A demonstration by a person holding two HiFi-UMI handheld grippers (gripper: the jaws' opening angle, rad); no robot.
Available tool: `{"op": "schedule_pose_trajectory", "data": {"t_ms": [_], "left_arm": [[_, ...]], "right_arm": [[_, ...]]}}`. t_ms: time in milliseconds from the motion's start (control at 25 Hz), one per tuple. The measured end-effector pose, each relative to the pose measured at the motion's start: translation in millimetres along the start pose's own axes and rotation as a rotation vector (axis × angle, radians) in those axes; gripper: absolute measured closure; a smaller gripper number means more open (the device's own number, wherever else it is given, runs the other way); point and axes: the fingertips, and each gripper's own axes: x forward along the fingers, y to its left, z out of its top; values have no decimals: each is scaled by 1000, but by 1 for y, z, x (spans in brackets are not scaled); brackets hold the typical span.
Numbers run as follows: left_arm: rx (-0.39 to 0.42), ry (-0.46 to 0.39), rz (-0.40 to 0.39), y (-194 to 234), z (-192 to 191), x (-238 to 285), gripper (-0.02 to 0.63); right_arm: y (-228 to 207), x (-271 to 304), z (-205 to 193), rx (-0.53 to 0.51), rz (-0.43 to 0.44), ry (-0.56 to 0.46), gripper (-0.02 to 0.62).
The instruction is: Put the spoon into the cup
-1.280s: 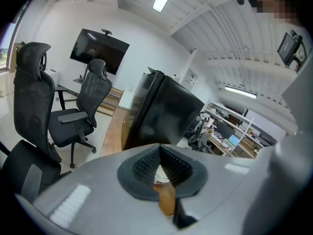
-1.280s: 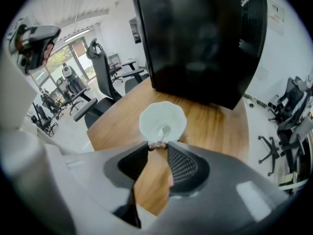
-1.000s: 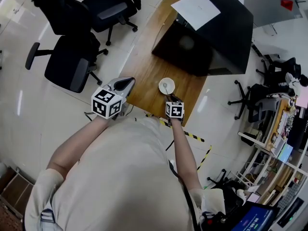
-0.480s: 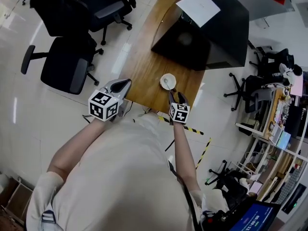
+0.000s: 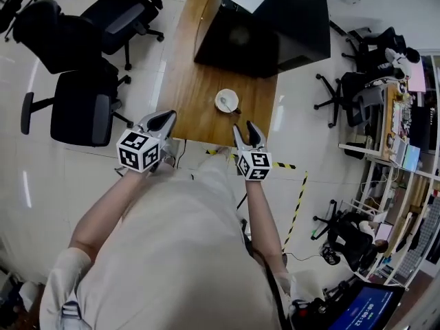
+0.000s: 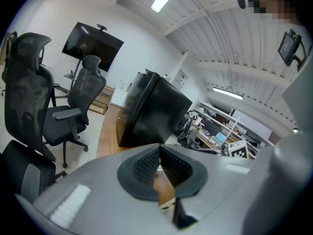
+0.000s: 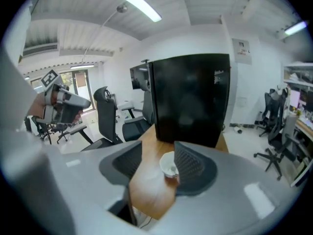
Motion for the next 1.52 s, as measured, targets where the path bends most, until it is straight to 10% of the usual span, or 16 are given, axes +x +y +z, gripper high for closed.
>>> {"op": "schedule_pose_trajectory", "data": {"t_ms": [880, 1520], "left_arm": [[81, -47, 109, -116, -10, 17, 606], [96, -66, 221, -197, -93, -10, 606]], "right_arm": [[-96, -154, 5, 156, 7, -267, 433], [-136, -248, -46, 163, 68, -292, 462]]}}
